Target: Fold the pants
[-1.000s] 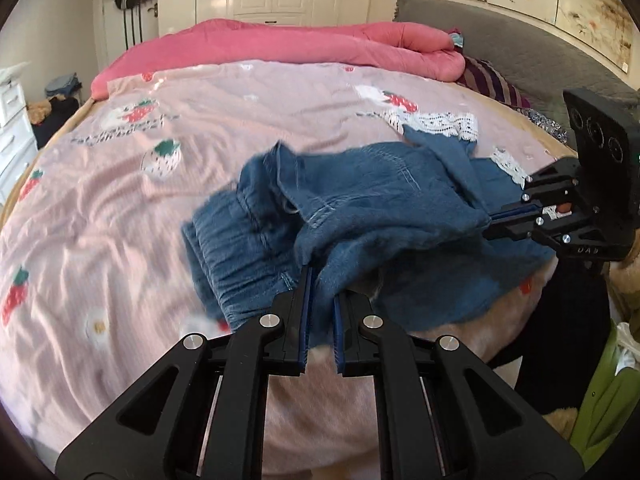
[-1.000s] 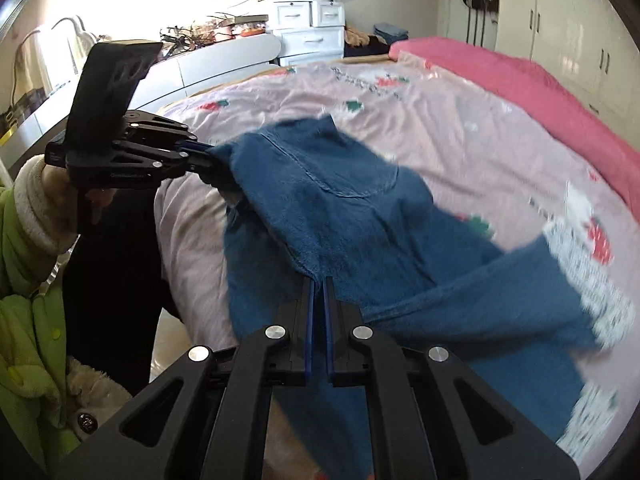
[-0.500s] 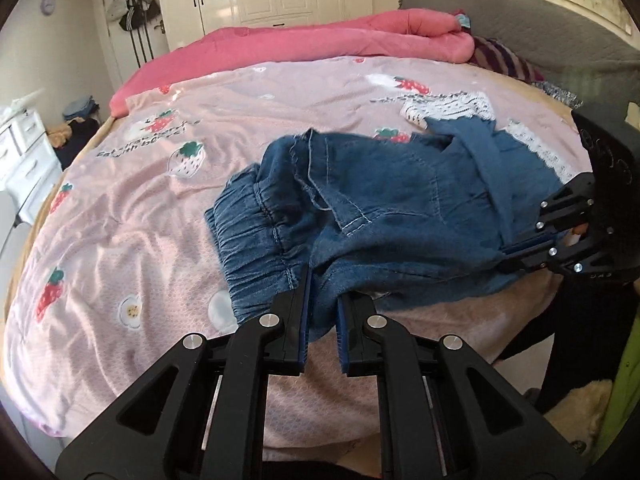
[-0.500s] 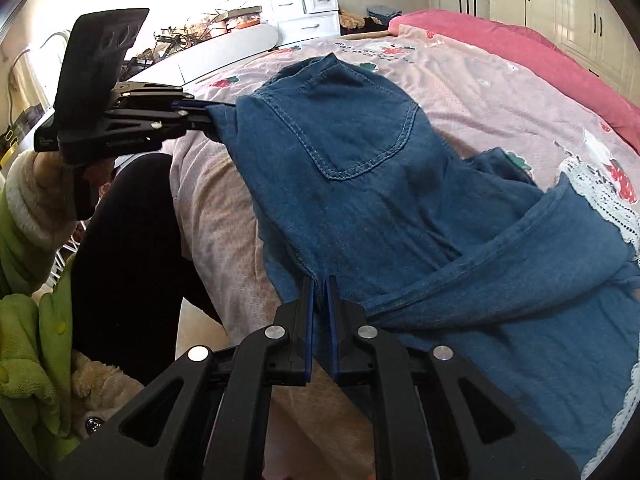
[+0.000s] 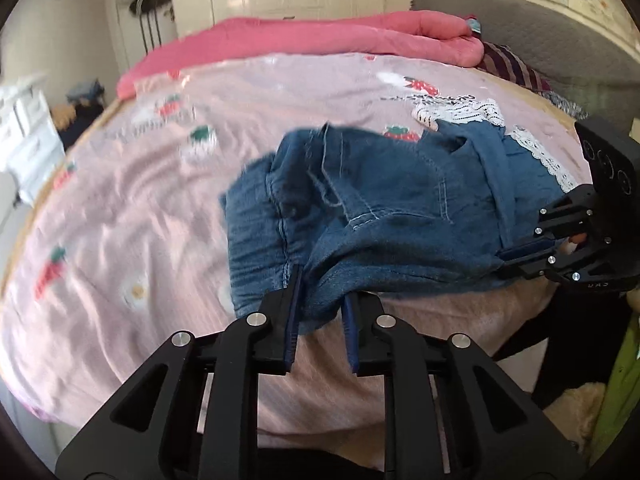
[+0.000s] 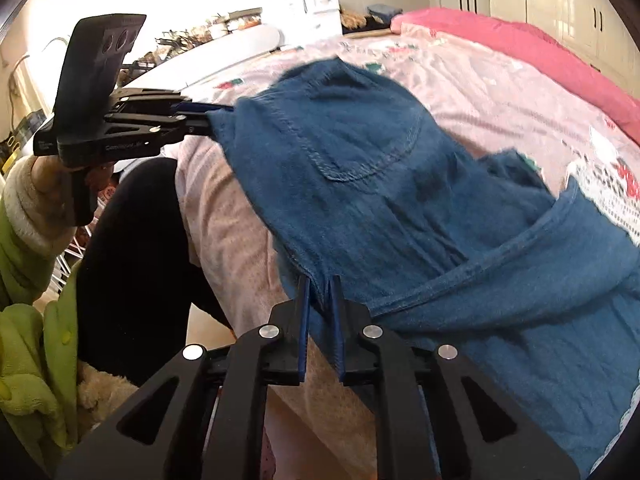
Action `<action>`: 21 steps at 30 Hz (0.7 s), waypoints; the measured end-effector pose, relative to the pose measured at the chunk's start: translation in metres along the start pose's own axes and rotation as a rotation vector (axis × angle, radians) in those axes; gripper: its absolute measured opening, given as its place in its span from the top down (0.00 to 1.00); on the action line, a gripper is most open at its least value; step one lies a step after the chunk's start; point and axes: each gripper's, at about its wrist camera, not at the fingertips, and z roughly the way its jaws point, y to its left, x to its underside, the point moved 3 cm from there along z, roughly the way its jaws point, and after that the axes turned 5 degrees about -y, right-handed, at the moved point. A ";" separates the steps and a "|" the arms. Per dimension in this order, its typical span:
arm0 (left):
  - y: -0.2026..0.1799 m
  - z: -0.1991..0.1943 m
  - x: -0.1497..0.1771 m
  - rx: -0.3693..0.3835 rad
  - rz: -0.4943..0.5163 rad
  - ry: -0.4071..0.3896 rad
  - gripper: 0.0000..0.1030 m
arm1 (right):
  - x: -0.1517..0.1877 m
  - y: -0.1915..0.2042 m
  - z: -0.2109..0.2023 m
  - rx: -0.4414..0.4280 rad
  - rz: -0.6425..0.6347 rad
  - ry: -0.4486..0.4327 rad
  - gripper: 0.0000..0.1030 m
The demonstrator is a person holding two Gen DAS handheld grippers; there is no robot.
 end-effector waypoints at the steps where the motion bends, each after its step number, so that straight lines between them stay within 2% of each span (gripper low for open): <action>1: 0.000 -0.002 0.001 0.000 -0.001 -0.002 0.88 | 0.000 0.001 -0.001 -0.002 -0.001 -0.003 0.87; 3: 0.000 -0.011 0.002 0.009 -0.008 -0.017 0.83 | -0.001 0.001 -0.002 -0.013 0.005 -0.004 0.84; 4: 0.001 -0.014 0.001 0.009 -0.014 -0.016 0.60 | -0.001 0.001 -0.001 -0.018 0.011 -0.001 0.78; 5: 0.003 -0.019 0.000 -0.021 -0.024 -0.018 0.27 | 0.000 0.001 0.000 -0.022 0.016 0.007 0.74; 9: 0.012 -0.041 -0.010 -0.061 -0.061 -0.061 0.25 | 0.003 0.002 0.006 -0.018 0.018 0.018 0.70; 10: 0.011 -0.044 -0.014 -0.054 -0.073 -0.076 0.25 | 0.002 0.003 0.006 -0.019 0.020 0.019 0.70; 12: 0.002 -0.047 -0.027 0.015 -0.080 -0.109 0.25 | 0.002 0.004 0.002 -0.024 0.020 0.012 0.68; 18: -0.038 -0.006 -0.053 0.122 -0.078 -0.098 0.26 | -0.003 0.003 -0.025 -0.002 0.027 -0.027 0.58; 21: -0.055 0.020 -0.050 0.129 -0.052 -0.059 0.30 | -0.010 -0.009 -0.054 0.069 0.041 -0.093 0.51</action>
